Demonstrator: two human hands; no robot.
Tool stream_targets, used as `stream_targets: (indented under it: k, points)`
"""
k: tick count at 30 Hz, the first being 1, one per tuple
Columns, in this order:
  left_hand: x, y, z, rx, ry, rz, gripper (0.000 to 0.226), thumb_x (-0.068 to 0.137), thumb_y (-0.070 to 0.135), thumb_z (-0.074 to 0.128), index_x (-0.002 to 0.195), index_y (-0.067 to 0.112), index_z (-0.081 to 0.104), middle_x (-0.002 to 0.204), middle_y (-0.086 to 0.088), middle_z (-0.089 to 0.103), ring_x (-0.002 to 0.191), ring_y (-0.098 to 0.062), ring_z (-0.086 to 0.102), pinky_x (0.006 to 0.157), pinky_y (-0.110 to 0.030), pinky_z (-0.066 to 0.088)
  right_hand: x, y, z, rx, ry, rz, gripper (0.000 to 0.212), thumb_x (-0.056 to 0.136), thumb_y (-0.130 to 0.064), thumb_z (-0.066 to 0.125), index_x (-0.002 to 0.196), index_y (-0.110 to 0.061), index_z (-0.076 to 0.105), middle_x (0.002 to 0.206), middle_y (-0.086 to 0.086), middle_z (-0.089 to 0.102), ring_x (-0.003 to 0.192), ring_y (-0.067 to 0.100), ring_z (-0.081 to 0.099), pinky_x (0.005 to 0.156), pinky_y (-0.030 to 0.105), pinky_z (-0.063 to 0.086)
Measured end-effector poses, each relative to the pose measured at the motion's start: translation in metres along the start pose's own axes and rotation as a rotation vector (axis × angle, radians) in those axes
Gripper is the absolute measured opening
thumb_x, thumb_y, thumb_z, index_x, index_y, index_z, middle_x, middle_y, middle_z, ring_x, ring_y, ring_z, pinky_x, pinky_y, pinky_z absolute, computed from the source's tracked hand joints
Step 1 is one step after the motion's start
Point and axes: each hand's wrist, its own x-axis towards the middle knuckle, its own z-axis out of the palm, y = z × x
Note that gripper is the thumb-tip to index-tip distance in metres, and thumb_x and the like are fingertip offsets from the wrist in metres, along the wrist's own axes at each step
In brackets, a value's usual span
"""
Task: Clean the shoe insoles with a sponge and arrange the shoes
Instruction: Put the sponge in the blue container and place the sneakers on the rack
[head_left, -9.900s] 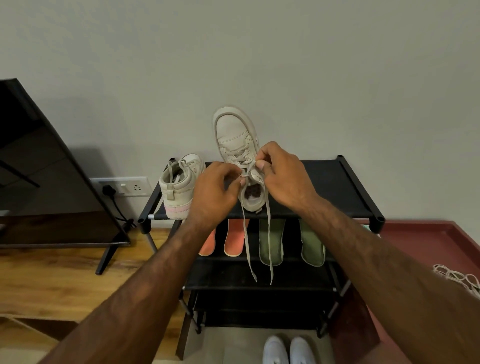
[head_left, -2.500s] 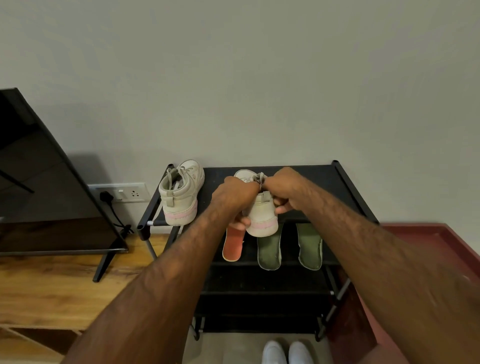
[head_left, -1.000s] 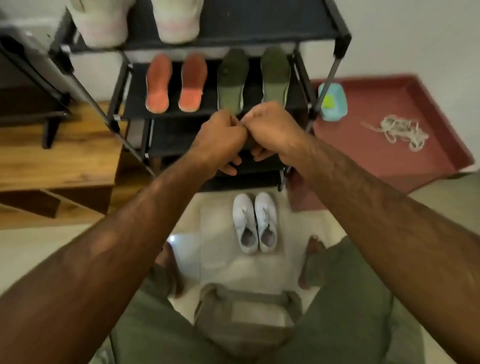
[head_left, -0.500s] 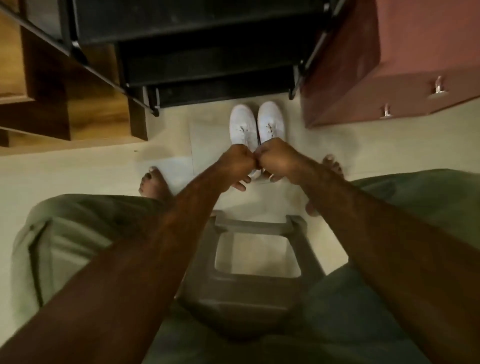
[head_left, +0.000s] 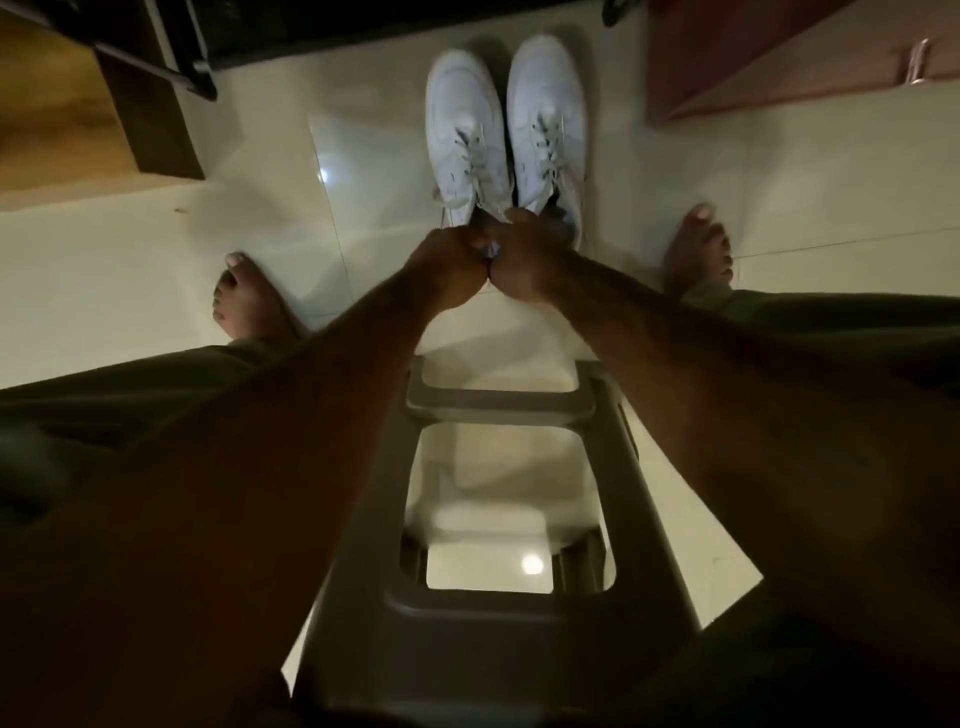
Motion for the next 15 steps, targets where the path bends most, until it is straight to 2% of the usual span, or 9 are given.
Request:
stream_targets:
  k: [2,6,9,11,13,15]
  points:
    - [0.011,-0.004,0.001,0.06,0.008,-0.005,0.046,0.102,0.009,0.049,0.148,0.012,0.052,0.147,-0.021,0.053,0.127,-0.038,0.056,0.105,-0.042,0.048,0.013,0.004,0.005,-0.049,0.009,-0.005,0.051,0.109,-0.031,0.039,0.159,-0.025,0.034,0.17,0.009,0.018,0.158,0.026,0.012,0.125,0.042,0.013]
    - [0.036,-0.011,0.007,0.207,-0.029,0.031,0.046,0.105,0.014,0.045,0.151,0.013,0.046,0.15,-0.021,0.05,0.13,-0.037,0.053,0.106,-0.04,0.047,0.031,0.014,0.015,-0.097,0.021,0.039,0.057,0.109,-0.039,0.041,0.163,-0.033,0.023,0.172,0.012,0.006,0.159,0.032,0.006,0.125,0.049,0.01]
    - [0.05,-0.014,0.009,0.222,-0.039,0.06,0.046,0.108,0.02,0.043,0.154,0.016,0.041,0.152,-0.017,0.049,0.134,-0.036,0.051,0.106,-0.037,0.042,0.046,0.021,0.021,-0.121,0.084,0.048,0.059,0.107,-0.045,0.042,0.162,-0.032,0.023,0.17,0.012,0.013,0.157,0.035,0.009,0.124,0.054,0.009]
    - [0.06,-0.016,0.01,0.257,-0.017,0.056,0.046,0.108,0.024,0.042,0.153,0.017,0.042,0.152,-0.016,0.05,0.135,-0.035,0.05,0.106,-0.036,0.041,0.056,0.022,0.023,-0.113,0.117,0.078,0.058,0.105,-0.046,0.045,0.159,-0.032,0.029,0.168,0.01,0.02,0.156,0.034,0.013,0.123,0.056,0.006]
    - [0.064,-0.018,0.012,0.291,0.023,0.069,0.044,0.107,0.023,0.043,0.151,0.017,0.046,0.147,-0.017,0.055,0.131,-0.036,0.053,0.1,-0.037,0.044,0.057,0.021,0.025,-0.237,0.157,0.079,0.064,0.1,-0.046,0.054,0.157,-0.027,0.033,0.163,0.012,0.03,0.153,0.037,0.022,0.121,0.064,0.015]
    - [0.064,-0.019,0.013,0.304,0.086,0.079,0.041,0.107,0.025,0.041,0.147,0.018,0.05,0.138,-0.018,0.061,0.124,-0.038,0.058,0.091,-0.037,0.045,0.054,0.019,0.026,-0.329,0.25,0.083,0.064,0.097,-0.043,0.058,0.154,-0.022,0.039,0.155,0.012,0.044,0.145,0.038,0.038,0.116,0.064,0.03]
